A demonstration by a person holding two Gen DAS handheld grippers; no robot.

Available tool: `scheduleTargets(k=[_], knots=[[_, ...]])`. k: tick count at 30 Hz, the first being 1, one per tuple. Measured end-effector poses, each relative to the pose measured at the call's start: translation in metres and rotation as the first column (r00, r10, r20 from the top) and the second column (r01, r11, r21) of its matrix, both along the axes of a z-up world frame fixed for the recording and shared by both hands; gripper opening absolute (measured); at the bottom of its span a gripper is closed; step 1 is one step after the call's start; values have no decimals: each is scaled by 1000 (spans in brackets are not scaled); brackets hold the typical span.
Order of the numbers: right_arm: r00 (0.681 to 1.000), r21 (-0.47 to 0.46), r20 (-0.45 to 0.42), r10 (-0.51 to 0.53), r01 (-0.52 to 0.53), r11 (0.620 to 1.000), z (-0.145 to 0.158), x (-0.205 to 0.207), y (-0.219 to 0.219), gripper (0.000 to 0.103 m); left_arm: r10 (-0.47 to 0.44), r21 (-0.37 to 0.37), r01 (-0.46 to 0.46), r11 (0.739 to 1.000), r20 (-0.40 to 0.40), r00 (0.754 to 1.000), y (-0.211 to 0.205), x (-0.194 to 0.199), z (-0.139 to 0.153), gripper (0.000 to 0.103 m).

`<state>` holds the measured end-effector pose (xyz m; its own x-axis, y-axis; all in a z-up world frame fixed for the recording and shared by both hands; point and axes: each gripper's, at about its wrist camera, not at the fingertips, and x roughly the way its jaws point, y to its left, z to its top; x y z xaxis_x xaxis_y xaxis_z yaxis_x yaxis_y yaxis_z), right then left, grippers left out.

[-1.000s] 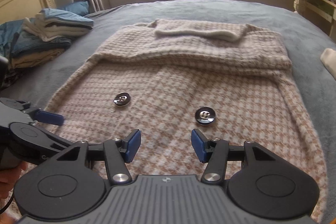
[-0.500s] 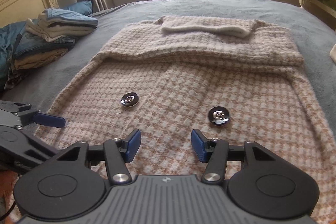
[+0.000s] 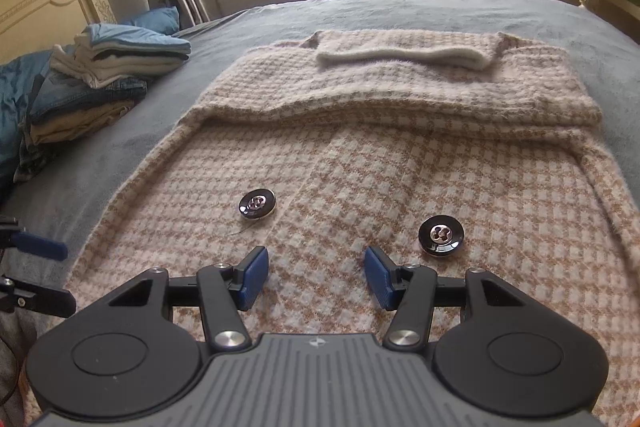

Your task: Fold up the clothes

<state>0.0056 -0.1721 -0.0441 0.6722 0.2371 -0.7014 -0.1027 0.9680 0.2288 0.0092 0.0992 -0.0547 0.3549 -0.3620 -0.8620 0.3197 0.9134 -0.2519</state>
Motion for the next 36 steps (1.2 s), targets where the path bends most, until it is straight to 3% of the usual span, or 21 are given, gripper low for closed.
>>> scheduleTargets(k=[3,6,13,23,28,32,36], knots=[[1000,9,0,-6,6,1000,0,0,-2,56,41,-37,-43,998,-62,997,11,1,-8,75],[1000,14,0,-8,8,1000,0,0,-3,56,63,-46,-68,997,-88,994,16,1,-12,63],[1000,18,2,-12,12,1000,2,-3,-4,56,69,-58,-77,995,-127,989,23,-6,-18,47],[999,9,43,-5,4,1000,14,-9,-1,56,-99,-135,63,989,-282,954,22,-22,-25,43],[998,6,57,-5,5,1000,19,-13,-2,56,-190,-195,119,973,-398,898,19,-29,-38,43],[998,7,66,-11,10,1000,22,-16,-4,56,-284,-219,204,954,-447,849,9,-44,-47,43],[997,7,71,-11,11,1000,23,-18,-5,56,-303,-227,220,949,-453,838,0,-50,-54,43]])
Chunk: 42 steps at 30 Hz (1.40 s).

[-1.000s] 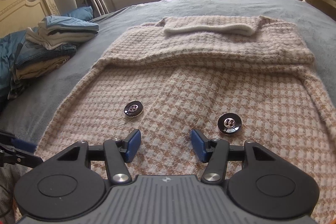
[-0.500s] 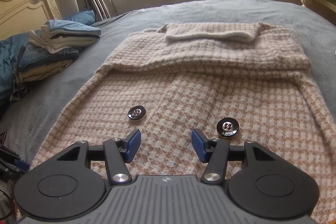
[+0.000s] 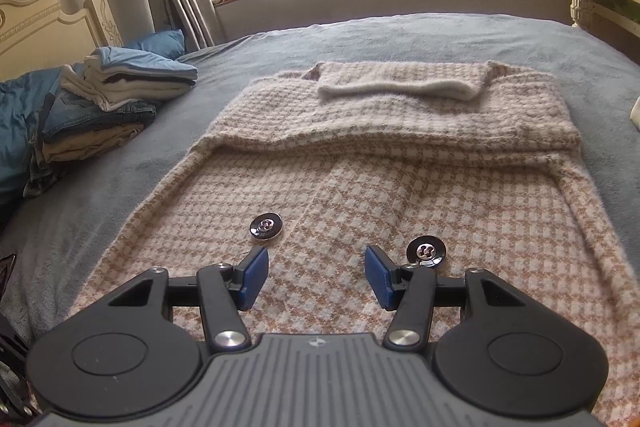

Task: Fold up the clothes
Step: 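Move both grippers to the cardigan's side edge and grasp it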

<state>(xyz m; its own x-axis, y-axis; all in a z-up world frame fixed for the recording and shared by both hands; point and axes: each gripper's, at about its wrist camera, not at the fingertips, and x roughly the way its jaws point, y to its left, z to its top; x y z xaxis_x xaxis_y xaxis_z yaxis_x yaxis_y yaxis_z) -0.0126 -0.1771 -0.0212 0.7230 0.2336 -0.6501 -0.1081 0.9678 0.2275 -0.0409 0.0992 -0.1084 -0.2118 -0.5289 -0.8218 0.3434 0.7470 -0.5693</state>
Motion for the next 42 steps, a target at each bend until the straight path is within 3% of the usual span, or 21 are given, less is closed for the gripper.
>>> scheduleTargets(k=[4,8,11,14,17,19,22,25,27,28,29,31,34,37,42], knots=[[1000,6,13,-5,5,1000,6,-5,-7,56,39,-9,-40,999,-29,999,1,4,-4,43],[997,116,12,-79,77,990,26,-21,-56,56,69,-13,-70,997,-50,996,6,5,-4,43],[983,210,-85,-161,176,962,30,-41,-117,56,94,-15,-95,995,-71,993,10,7,-7,44],[942,217,-225,-250,299,929,22,-71,-170,57,125,-18,-127,992,-98,987,14,10,-9,44],[869,244,-377,-320,427,871,1,-106,-208,57,159,-15,-162,987,-134,978,16,14,-13,45],[820,314,-462,-338,508,802,-19,-125,-226,57,178,-10,-182,983,-156,971,16,16,-17,45],[780,456,-557,-285,574,680,-54,-139,-239,57,185,-2,-188,982,-163,969,17,18,-17,45],[776,519,-585,-234,580,628,-74,-143,-236,54,169,5,-170,985,-133,977,14,14,-13,44],[794,538,-570,-212,556,634,-74,-145,-231,52,150,13,-150,989,-99,984,10,10,-9,44],[804,550,-562,-195,540,637,-73,-145,-229,44,140,16,-139,990,-81,987,9,8,-6,44],[813,575,-557,-168,524,628,-74,-145,-226,31,133,18,-132,991,-66,989,7,6,-5,43],[828,610,-545,-128,497,618,-74,-145,-218,28,125,19,-124,992,-42,991,5,4,-2,35],[848,617,-523,-84,445,650,-71,-141,-204,24,122,10,-122,992,-16,992,6,2,2,17],[841,611,-538,-49,430,664,-72,-141,-193,21,112,-3,-112,994,8,994,6,0,7,10],[827,574,-563,-17,405,711,-68,-141,-182,18,74,-10,-74,997,61,995,0,-3,17,8]])
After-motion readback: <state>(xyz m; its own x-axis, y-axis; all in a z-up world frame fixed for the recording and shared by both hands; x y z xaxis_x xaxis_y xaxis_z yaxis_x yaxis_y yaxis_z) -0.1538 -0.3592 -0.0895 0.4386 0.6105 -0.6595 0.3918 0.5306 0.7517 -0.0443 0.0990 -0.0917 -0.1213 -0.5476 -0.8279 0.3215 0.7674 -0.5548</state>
